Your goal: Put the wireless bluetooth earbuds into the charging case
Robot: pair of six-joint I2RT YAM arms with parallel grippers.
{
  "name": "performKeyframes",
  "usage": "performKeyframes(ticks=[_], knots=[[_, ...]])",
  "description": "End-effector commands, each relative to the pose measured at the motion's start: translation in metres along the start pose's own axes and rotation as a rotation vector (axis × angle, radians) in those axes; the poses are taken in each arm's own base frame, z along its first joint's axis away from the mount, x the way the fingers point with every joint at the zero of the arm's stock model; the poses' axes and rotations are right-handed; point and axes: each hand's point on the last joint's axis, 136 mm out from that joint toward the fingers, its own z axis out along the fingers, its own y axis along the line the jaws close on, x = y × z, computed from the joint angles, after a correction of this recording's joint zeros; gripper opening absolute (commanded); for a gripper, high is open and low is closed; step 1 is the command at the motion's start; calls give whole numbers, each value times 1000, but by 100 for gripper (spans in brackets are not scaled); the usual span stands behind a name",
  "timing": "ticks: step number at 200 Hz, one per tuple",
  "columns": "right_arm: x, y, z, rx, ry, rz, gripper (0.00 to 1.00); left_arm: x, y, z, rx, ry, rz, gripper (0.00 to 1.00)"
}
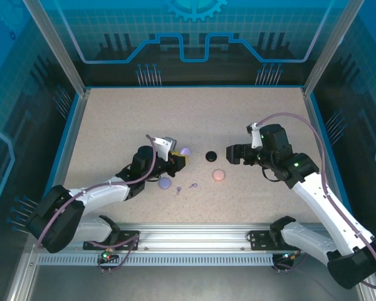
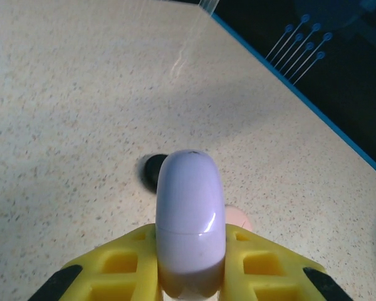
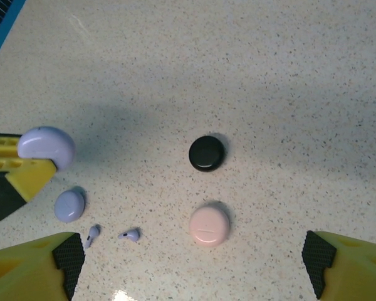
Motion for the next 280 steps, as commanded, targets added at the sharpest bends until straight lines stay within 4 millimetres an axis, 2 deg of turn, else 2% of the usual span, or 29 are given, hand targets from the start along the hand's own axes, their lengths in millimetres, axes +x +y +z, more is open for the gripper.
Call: performKeyframes(ticks=[1, 37, 84, 167, 202, 230, 280], knots=[[5, -8, -4, 21, -5, 22, 94, 11, 5, 4, -16, 104, -97, 0], [10, -13, -9, 30, -11, 28, 100, 19, 13, 11, -35, 154, -158, 0], [13, -17, -18, 31, -34, 31, 100, 36, 22, 21, -45, 230, -247, 1], [15, -20, -12, 34, -7, 36, 100, 75, 38, 51, -63, 371, -368, 8], [17, -20, -8, 28, 6, 45, 100, 86, 48, 56, -104, 394, -385, 18], [16, -20, -5, 30, 16, 47, 100, 95, 60, 53, -162, 400, -374, 32], [17, -23, -7, 45, 16, 48, 100, 104, 78, 46, -224, 414, -384, 48]])
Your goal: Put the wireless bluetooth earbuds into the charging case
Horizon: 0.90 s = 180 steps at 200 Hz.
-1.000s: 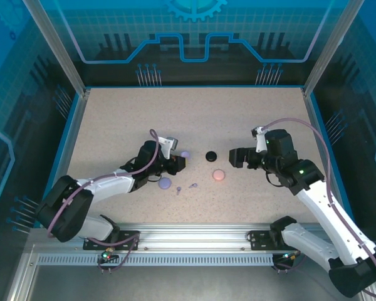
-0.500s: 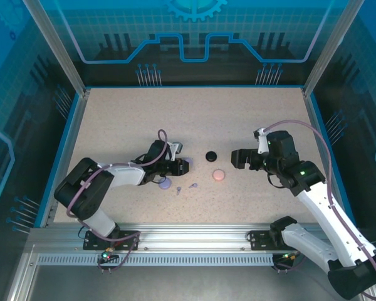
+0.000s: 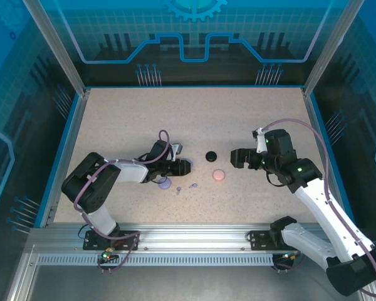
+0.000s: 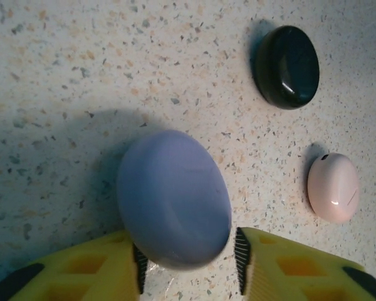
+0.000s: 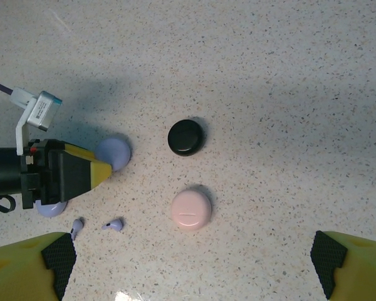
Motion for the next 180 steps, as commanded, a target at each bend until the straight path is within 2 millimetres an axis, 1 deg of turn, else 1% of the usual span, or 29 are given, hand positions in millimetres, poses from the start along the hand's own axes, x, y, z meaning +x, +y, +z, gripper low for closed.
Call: performKeyframes(ticks=[1, 33, 81, 107, 127, 138, 140, 163, 180], knots=[[0, -3, -4, 6, 0, 4, 100, 4, 24, 0, -76, 11, -34, 48], [0, -4, -3, 14, 2, 3, 100, -1, 24, -5, -79, -5, -29, 56], [-3, -8, -10, 28, -20, 0, 100, -16, 8, -18, -58, -33, 25, 74], [-5, -10, -13, 25, -44, 16, 100, -24, 0, -30, -41, -62, 41, 83], [-8, -8, -14, -18, -69, 38, 100, -31, -6, -41, -25, -88, 53, 90], [-13, -7, -16, -44, -94, 72, 100, -35, -8, -49, -22, -105, 65, 97], [-8, -10, -12, -42, -82, 83, 100, -36, -9, -50, -22, -107, 66, 98], [-7, -10, -8, -106, -96, 132, 100, -45, -12, -68, -32, -140, 95, 99], [-5, -14, -6, -106, -88, 153, 100, -51, -14, -82, -38, -169, 113, 99]])
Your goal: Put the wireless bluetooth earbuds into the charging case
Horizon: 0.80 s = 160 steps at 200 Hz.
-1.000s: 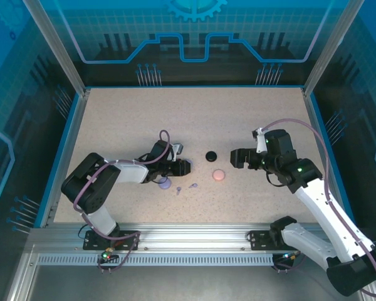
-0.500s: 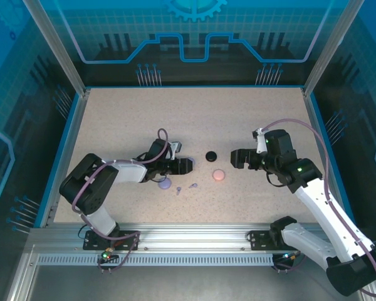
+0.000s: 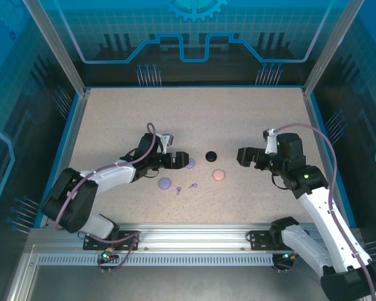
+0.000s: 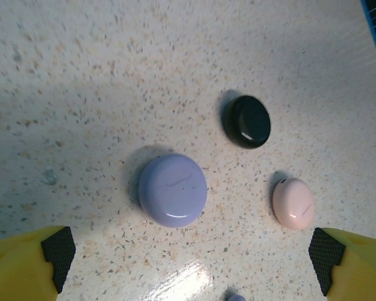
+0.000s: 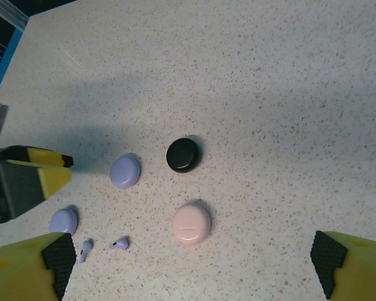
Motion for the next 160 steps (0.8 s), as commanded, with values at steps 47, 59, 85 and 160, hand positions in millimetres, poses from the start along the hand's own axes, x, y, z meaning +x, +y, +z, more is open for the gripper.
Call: performKeyframes(ticks=[47, 59, 85, 160], knots=[[4, 4, 8, -78, 16, 33, 100, -38, -5, -61, -15, -139, 50, 99], [4, 9, 11, -110, 13, 24, 100, -45, -4, -72, -17, -177, 47, 99], [8, 22, 18, -168, 6, -21, 100, -57, 4, -94, -34, -259, 18, 99], [51, 89, 59, -258, 99, -537, 100, -74, 64, -117, -42, -320, -355, 99]])
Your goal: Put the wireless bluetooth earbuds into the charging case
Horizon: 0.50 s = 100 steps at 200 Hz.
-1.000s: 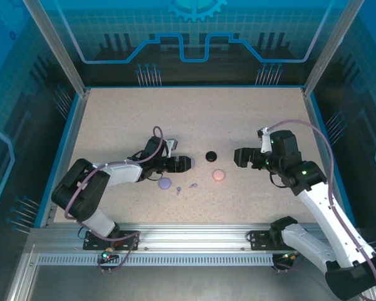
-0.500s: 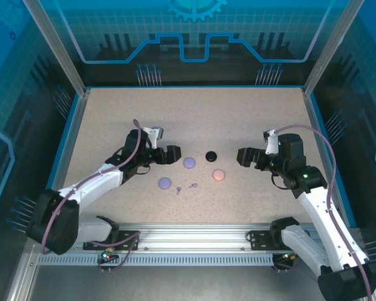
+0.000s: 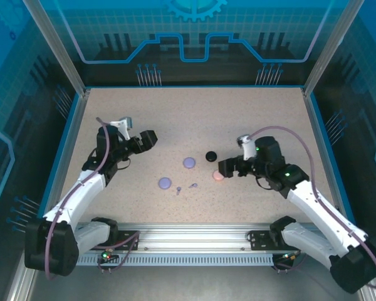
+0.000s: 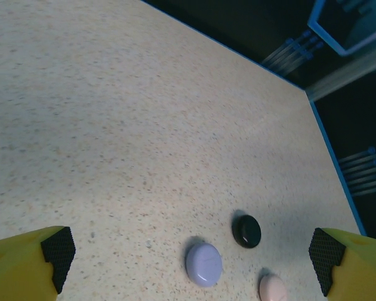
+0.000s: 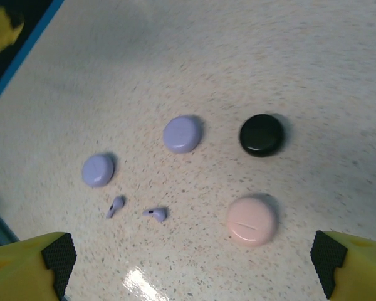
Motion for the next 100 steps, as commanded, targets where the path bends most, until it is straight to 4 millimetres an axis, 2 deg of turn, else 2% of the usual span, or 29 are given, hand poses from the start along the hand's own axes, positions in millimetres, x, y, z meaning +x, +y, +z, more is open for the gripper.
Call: performKeyframes(ticks=[1, 30, 38, 41, 50, 76, 100], knots=[[-6, 22, 19, -20, 3, -246, 100, 11, 18, 2, -3, 53, -163, 99], [0, 55, 45, -57, 90, -511, 100, 11, 35, -1, -31, 32, -238, 99], [8, 61, 54, -64, 125, -574, 100, 10, 39, -2, -37, 19, -251, 99], [1, 68, 55, -70, 112, -601, 100, 10, 41, -3, -40, 14, -257, 99], [-1, 76, 63, -73, 114, -658, 100, 9, 45, -6, -47, 3, -278, 99], [-2, 96, 91, -80, 117, -737, 99, 9, 56, -12, -64, -20, -318, 99], [8, 111, 119, -60, 152, -768, 99, 10, 61, -16, -68, -28, -328, 99]])
